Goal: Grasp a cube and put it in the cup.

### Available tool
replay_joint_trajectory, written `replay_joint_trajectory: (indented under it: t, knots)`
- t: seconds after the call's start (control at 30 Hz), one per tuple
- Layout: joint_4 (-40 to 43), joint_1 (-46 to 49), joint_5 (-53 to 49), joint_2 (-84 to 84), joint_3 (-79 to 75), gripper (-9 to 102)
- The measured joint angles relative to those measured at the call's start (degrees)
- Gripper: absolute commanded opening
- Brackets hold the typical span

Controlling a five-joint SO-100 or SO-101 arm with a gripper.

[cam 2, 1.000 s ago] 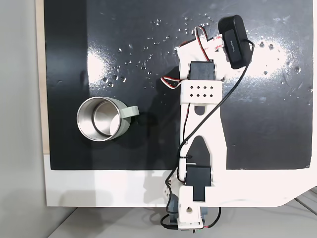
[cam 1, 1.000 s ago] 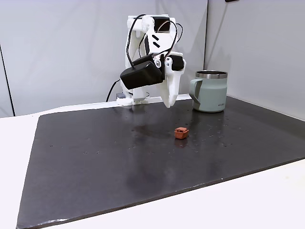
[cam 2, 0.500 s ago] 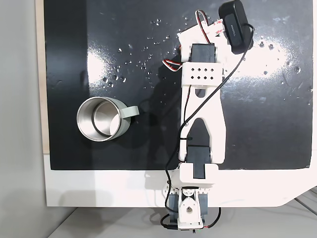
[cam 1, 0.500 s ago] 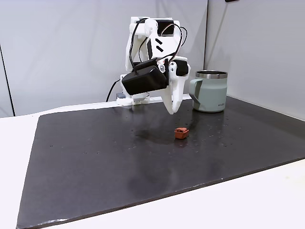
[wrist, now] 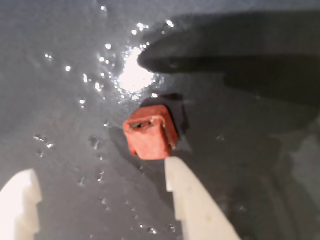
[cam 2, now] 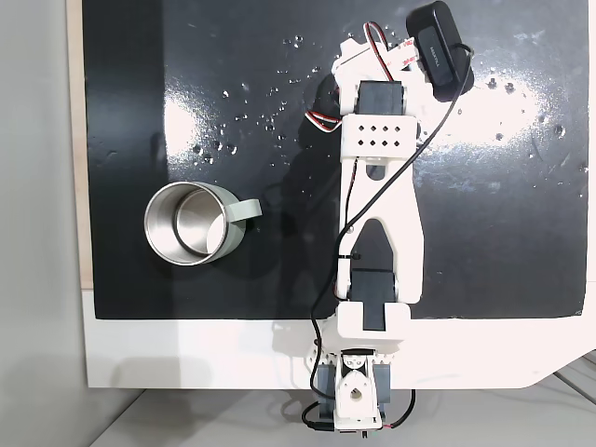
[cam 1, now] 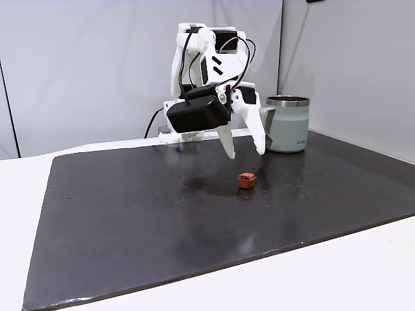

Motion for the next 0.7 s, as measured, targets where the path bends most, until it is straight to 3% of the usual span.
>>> replay_joint_trajectory:
  t: [0.7]
  knots:
    - [-0.9,-0.1,0.0,-8.4,0.1,27]
